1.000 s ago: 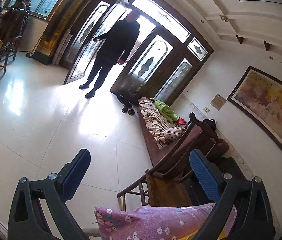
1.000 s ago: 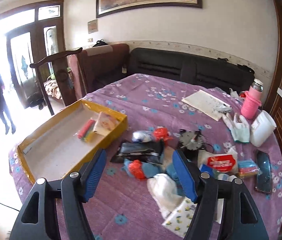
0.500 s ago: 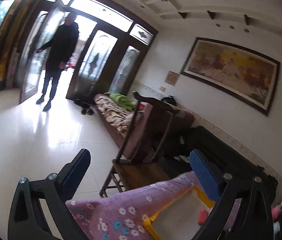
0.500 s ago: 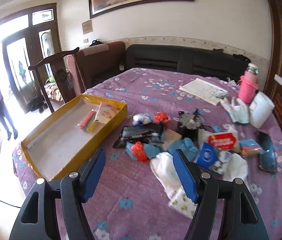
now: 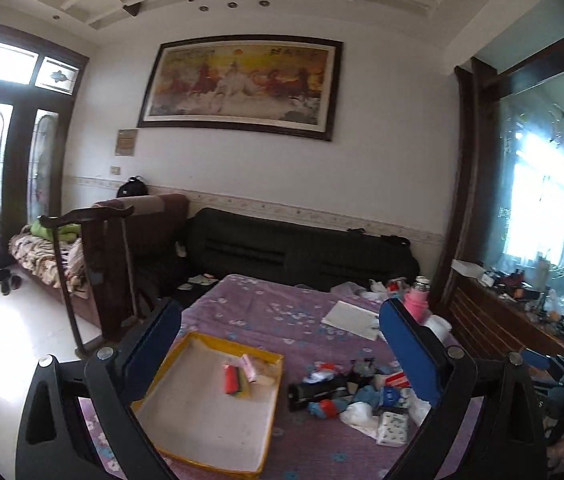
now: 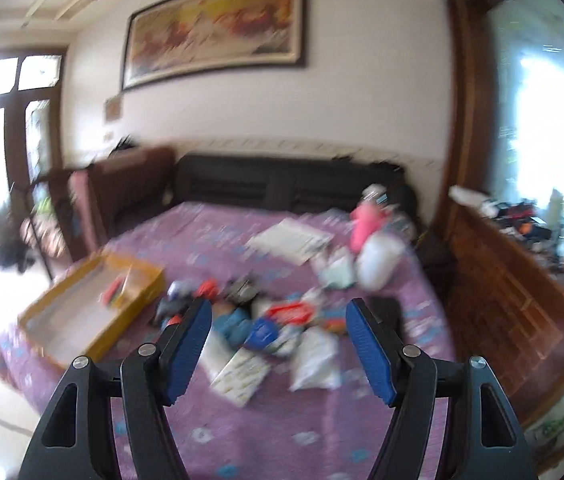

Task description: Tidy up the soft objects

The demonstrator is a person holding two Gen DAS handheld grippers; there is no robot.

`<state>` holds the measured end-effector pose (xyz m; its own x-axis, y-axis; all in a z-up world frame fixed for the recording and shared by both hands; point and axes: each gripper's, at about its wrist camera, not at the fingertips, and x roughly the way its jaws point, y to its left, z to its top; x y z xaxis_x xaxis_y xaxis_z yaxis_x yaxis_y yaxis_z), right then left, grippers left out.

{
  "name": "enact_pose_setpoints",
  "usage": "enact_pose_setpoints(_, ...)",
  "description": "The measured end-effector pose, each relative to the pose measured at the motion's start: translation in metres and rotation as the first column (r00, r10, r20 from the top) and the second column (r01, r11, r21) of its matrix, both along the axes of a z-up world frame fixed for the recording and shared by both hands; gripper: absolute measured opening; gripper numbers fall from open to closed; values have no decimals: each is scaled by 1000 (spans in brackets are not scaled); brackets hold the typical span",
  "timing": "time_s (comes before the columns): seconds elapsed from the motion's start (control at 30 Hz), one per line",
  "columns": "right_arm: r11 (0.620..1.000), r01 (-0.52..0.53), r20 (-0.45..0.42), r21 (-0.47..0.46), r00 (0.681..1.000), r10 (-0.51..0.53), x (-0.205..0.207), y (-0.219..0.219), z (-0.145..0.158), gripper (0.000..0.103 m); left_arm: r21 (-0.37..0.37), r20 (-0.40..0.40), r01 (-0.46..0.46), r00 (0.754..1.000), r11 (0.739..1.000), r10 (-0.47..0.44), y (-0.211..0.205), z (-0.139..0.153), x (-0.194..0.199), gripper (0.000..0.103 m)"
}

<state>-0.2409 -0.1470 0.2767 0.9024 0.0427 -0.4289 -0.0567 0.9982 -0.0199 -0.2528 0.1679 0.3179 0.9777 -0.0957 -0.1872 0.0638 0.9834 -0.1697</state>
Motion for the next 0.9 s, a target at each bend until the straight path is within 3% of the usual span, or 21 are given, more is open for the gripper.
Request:
enact_pose_setpoints(0.13,993,72,85,93,993,-80,-12,-50,69,79,-41,2,77,997,996,-77,-2,60,5,99)
enact_pose_setpoints(0.27,985,154,138,79,977,-164,-6,-83,143,80,42,55,42,998,998,-44,-5,115,2,102)
enact_pose_setpoints(0.4,971,238,145,34,960,-240,15,-100,206,86,43,10,54,998,998,-54,2,138,23,103)
enact_pose_setpoints(0.47,969,243,130,51,960,-248,19,-105,214,87,36,-14,71,997,997,-70,5,129,35,103)
enact_pose_setpoints(0.57,971,231,110,52,966,-236,25,-102,192,90,7,-75,103,992,995,-102,8,91,60,103)
enact_pose_setpoints(0.67,976,216,39,28,975,-217,41,-91,137,90,-54,-188,157,968,986,-164,8,36,94,103)
enact_pose_setpoints(0.77,985,172,-62,-16,983,-173,64,-67,62,90,-81,-302,195,930,977,-211,2,-30,125,103)
enact_pose_setpoints(0.9,995,83,-148,-63,985,-92,91,-34,-33,90,-72,-380,162,908,984,-177,8,-99,148,103)
